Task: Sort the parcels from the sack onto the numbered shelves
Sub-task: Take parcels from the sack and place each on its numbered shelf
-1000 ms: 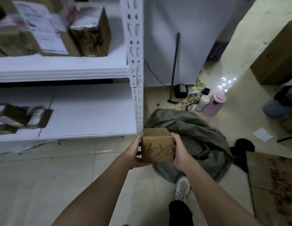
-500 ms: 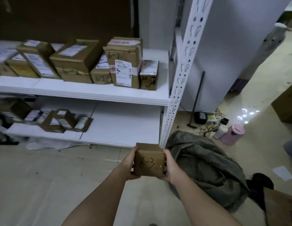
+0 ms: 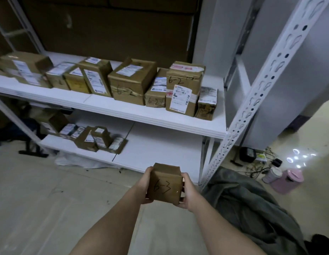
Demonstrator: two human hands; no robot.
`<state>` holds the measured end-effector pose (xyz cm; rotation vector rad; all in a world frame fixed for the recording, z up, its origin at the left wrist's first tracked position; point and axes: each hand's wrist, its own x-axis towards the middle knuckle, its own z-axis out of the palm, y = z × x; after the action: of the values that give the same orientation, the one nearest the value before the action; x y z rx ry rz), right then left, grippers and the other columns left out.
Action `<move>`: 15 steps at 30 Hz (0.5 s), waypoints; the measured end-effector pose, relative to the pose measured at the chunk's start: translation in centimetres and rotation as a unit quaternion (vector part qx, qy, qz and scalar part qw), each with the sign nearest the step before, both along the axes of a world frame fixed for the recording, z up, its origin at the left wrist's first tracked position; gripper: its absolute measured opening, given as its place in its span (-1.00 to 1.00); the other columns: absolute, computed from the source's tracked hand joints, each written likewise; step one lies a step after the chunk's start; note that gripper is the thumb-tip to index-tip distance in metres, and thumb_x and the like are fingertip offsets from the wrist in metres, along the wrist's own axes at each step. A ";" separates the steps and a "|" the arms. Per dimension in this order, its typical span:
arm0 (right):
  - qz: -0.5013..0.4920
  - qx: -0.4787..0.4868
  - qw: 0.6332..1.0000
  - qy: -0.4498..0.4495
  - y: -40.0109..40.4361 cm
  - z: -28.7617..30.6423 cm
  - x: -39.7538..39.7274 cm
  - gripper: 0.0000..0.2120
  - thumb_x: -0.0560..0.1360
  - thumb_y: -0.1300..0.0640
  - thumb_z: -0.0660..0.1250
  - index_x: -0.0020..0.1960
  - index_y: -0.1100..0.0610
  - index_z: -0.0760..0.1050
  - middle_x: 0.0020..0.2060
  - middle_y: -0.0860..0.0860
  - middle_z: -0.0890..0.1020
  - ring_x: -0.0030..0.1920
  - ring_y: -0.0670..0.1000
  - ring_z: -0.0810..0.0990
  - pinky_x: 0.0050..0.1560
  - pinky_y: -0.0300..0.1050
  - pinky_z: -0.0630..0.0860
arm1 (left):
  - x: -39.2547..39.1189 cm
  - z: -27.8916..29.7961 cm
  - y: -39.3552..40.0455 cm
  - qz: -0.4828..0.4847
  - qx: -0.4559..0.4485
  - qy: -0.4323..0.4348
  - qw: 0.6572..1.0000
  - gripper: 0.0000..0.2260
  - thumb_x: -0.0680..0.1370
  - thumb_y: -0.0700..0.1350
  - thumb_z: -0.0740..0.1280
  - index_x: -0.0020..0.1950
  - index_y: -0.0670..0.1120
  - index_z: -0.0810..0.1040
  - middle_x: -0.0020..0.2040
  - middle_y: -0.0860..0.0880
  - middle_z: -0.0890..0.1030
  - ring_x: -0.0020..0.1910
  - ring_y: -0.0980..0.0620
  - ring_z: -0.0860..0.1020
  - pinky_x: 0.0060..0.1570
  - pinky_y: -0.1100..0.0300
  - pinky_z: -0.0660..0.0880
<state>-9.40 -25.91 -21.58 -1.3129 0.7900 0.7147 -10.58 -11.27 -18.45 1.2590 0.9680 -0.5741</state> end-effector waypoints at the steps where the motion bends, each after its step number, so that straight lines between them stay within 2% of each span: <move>1: 0.004 -0.003 1.000 -0.003 4.1 0.1 0.2 -0.61 0.52 -0.20 0.19 -0.13 0.13 0.53 -0.23 0.08 0.60 -0.13 0.11 0.58 -0.17 -0.09 0.54 | 0.3 -0.6 4.2 -0.009 0.002 -0.009 1.000 -0.59 0.52 0.26 0.20 -0.14 -0.09 0.49 -0.13 -0.10 0.55 -0.09 -0.07 0.51 0.18 0.00 0.47; 4: -0.016 -0.005 1.000 -0.009 5.6 -0.6 0.8 -0.60 0.50 -0.21 0.21 -0.12 0.12 0.54 -0.22 0.08 0.61 -0.12 0.11 0.59 -0.18 -0.09 0.54 | 1.0 -0.7 6.0 -0.055 0.014 -0.017 0.998 -0.59 0.52 0.30 0.17 -0.08 -0.05 0.48 -0.07 -0.07 0.53 0.05 -0.09 0.50 0.17 0.00 0.47; 6: -0.022 -0.011 1.000 -0.018 9.4 -1.2 0.9 -0.60 0.48 -0.22 0.23 -0.10 0.12 0.55 -0.20 0.09 0.61 -0.09 0.11 0.60 -0.17 -0.08 0.55 | 0.9 -0.3 9.8 -0.081 0.020 -0.023 0.996 -0.58 0.53 0.30 0.15 0.01 -0.05 0.47 -0.07 -0.05 0.53 0.09 -0.09 0.49 0.19 0.01 0.46; 9: -0.036 -0.004 0.999 -0.017 16.8 -1.5 1.0 -0.61 0.49 -0.22 0.22 -0.08 0.10 0.57 -0.14 0.10 0.62 -0.06 0.11 0.60 -0.05 -0.01 0.58 | 2.0 -1.1 17.3 -0.088 0.018 -0.032 0.995 -0.58 0.55 0.27 0.15 0.11 -0.07 0.43 -0.10 -0.04 0.50 0.09 -0.08 0.47 0.23 0.01 0.43; 12: -0.029 -0.011 0.999 -0.014 23.1 -1.1 1.4 -0.63 0.50 -0.22 0.19 -0.10 0.07 0.56 -0.13 0.07 0.61 -0.04 0.10 0.59 0.09 0.04 0.53 | 3.3 -1.1 23.6 -0.093 0.016 -0.034 0.995 -0.63 0.58 0.22 0.13 0.11 -0.08 0.39 -0.15 -0.03 0.47 0.08 -0.09 0.43 0.29 0.01 0.38; 15: -0.044 -0.005 0.999 -0.020 27.2 -1.2 2.3 -0.64 0.51 -0.21 0.18 -0.10 0.06 0.55 -0.10 0.06 0.61 0.00 0.09 0.57 0.09 0.01 0.51 | 5.0 -1.5 27.6 -0.101 0.009 -0.034 0.994 -0.66 0.60 0.19 0.13 0.11 -0.08 0.37 -0.12 -0.04 0.46 0.08 -0.10 0.41 0.30 0.00 0.35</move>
<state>-7.09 1.34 -22.73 -1.2892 0.8152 0.6141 -5.57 16.38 -19.90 1.3948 0.7954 -0.6759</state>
